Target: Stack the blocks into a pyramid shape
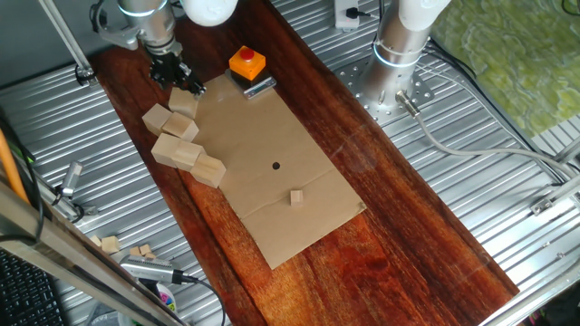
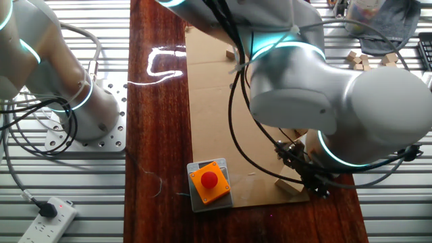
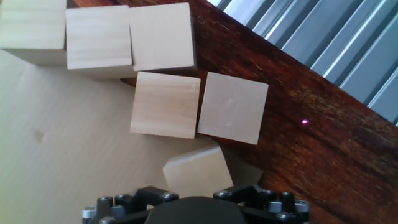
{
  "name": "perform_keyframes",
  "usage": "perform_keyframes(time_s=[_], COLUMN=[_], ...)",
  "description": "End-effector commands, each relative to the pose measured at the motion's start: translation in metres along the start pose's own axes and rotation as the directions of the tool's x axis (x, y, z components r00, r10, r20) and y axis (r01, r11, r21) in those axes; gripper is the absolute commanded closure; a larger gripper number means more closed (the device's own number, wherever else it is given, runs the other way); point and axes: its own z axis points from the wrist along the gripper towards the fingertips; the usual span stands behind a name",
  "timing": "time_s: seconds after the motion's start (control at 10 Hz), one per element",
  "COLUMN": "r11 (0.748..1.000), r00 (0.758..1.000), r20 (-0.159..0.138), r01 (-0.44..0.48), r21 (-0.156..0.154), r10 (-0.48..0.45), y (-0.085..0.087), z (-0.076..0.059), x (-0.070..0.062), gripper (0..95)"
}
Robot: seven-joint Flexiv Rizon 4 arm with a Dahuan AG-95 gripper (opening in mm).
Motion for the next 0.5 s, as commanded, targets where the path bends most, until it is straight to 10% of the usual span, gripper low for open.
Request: perform_keyframes(time_s=[0.1,0.5], r11=[0.999,0.997], r00=[1.0,0.997], r20=[0.004,0.028], r01=[0.031,0.074], r21=[0.006,0.028], r10=[-0.031,-0.075], y=[0.0,0.001], z=[0.007,0.018], x=[-0.001,-0.002], gripper=[19.0,19.0])
